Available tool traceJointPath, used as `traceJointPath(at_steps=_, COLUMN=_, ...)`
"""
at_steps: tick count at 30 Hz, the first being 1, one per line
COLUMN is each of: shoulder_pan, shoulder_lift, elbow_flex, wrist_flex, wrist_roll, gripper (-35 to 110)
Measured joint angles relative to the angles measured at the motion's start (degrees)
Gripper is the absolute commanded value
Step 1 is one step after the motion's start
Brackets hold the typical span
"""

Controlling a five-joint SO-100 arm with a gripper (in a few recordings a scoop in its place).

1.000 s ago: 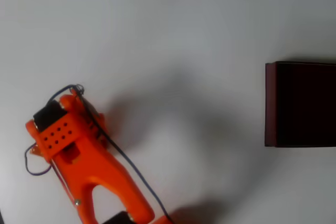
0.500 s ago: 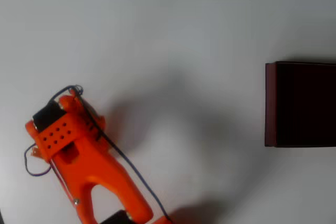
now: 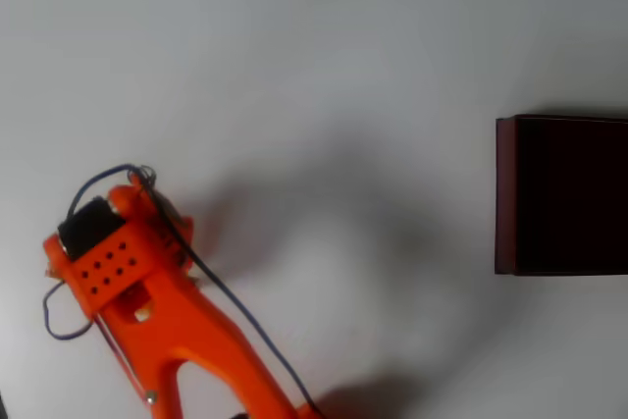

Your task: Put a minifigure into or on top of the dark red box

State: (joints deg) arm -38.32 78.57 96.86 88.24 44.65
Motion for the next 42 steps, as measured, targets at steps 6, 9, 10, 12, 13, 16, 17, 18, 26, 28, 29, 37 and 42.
traceJointPath(at_steps=6, shoulder_pan=-1.4, shoulder_lift=9.1, elbow_flex=6.8, wrist_flex=-3.1, wrist_roll=2.8, gripper=13)
traceJointPath(at_steps=9, shoulder_pan=-1.3, shoulder_lift=13.4, elbow_flex=11.5, wrist_flex=-6.8, wrist_roll=3.5, gripper=13)
traceJointPath(at_steps=10, shoulder_pan=-1.1, shoulder_lift=14.7, elbow_flex=13.5, wrist_flex=-7.3, wrist_roll=3.6, gripper=13)
traceJointPath(at_steps=12, shoulder_pan=-0.9, shoulder_lift=17.0, elbow_flex=16.2, wrist_flex=-9.3, wrist_roll=4.5, gripper=13)
traceJointPath(at_steps=13, shoulder_pan=-1.1, shoulder_lift=18.0, elbow_flex=17.4, wrist_flex=-10.4, wrist_roll=5.1, gripper=13)
traceJointPath(at_steps=16, shoulder_pan=-2.4, shoulder_lift=21.3, elbow_flex=21.4, wrist_flex=-14.1, wrist_roll=6.3, gripper=13)
traceJointPath(at_steps=17, shoulder_pan=-2.5, shoulder_lift=22.2, elbow_flex=22.5, wrist_flex=-15.0, wrist_roll=6.8, gripper=14)
traceJointPath(at_steps=18, shoulder_pan=-2.5, shoulder_lift=23.3, elbow_flex=23.5, wrist_flex=-15.5, wrist_roll=7.4, gripper=14)
traceJointPath(at_steps=26, shoulder_pan=-3.4, shoulder_lift=27.9, elbow_flex=29.3, wrist_flex=-19.8, wrist_roll=12.0, gripper=15)
traceJointPath(at_steps=28, shoulder_pan=-3.1, shoulder_lift=29.5, elbow_flex=31.6, wrist_flex=-21.6, wrist_roll=13.2, gripper=15)
traceJointPath(at_steps=29, shoulder_pan=-2.8, shoulder_lift=30.0, elbow_flex=32.4, wrist_flex=-22.6, wrist_roll=13.5, gripper=15)
traceJointPath(at_steps=37, shoulder_pan=-4.2, shoulder_lift=34.9, elbow_flex=38.7, wrist_flex=-25.1, wrist_roll=15.6, gripper=15)
traceJointPath(at_steps=42, shoulder_pan=-5.4, shoulder_lift=35.5, elbow_flex=40.1, wrist_flex=-25.7, wrist_roll=16.1, gripper=15)
